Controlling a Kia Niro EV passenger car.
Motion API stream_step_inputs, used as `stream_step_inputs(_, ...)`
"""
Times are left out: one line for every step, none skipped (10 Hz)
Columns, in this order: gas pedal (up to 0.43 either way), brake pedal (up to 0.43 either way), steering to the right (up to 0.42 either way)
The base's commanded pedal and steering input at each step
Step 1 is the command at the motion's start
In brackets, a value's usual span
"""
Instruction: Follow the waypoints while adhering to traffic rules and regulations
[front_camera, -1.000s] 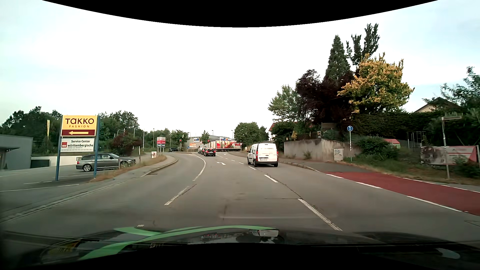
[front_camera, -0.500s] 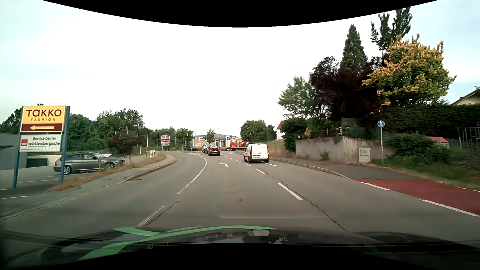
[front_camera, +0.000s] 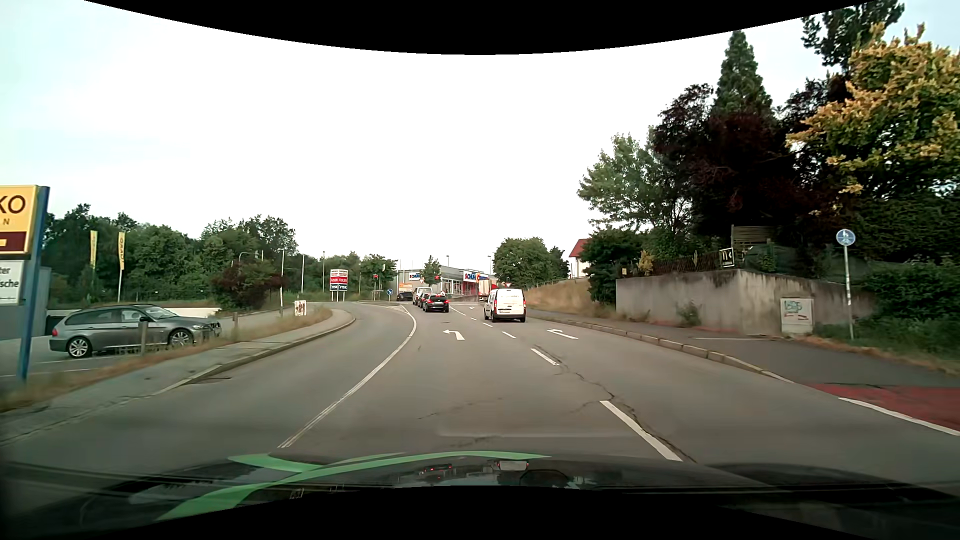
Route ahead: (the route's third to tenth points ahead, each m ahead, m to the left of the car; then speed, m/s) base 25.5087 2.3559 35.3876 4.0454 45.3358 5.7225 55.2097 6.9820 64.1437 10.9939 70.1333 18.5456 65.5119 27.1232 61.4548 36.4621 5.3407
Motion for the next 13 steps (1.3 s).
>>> stream_step_inputs(0.067,0.0,-0.05)
stream_step_inputs(0.079,0.0,-0.052)
stream_step_inputs(0.079,0.0,-0.054)
stream_step_inputs(0.079,0.0,-0.054)
stream_step_inputs(0.087,0.0,-0.054)
stream_step_inputs(0.098,0.0,-0.054)
stream_step_inputs(0.098,0.0,-0.053)
stream_step_inputs(0.098,0.0,-0.051)
stream_step_inputs(0.098,0.0,-0.05)
stream_step_inputs(0.098,0.0,-0.047)
stream_step_inputs(0.098,0.0,-0.044)
stream_step_inputs(0.098,0.0,-0.044)
stream_step_inputs(0.098,0.0,-0.042)
